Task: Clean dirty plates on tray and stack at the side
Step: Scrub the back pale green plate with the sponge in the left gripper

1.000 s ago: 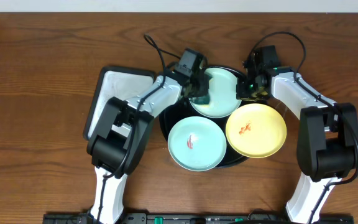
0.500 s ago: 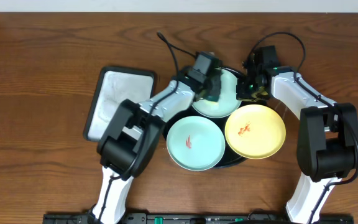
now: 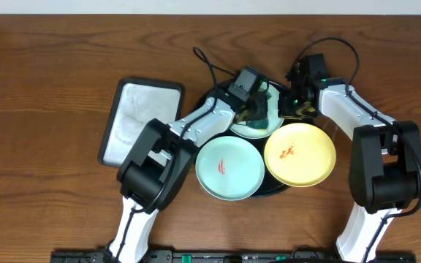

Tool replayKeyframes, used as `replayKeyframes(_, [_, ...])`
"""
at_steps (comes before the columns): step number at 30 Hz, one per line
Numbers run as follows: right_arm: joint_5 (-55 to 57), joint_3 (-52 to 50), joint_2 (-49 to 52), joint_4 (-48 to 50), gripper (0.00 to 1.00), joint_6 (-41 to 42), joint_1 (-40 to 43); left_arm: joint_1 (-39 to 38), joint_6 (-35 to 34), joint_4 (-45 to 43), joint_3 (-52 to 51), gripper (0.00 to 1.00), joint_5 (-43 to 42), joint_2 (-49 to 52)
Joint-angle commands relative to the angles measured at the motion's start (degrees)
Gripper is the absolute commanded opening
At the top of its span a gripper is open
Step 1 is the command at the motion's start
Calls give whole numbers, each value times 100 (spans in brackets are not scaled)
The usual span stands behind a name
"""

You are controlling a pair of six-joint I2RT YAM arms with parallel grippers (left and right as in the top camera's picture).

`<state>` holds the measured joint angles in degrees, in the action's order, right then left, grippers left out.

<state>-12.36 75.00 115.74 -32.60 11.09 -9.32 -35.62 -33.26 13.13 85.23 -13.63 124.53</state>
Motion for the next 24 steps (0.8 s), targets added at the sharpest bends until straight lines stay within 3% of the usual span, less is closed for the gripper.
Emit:
replayKeyframes(1, [52,-90,72,-151,1,-195,-52,319,514,450,-61,7,476,160])
replayKeyframes(11, [52,-90,72,-199,1,-195,-52,734,1200,1075,-59,7,1751,157])
replayKeyframes(24, [52,-90,72,-214,1,-197,-50,-190,732,-321,-61,7,651,173])
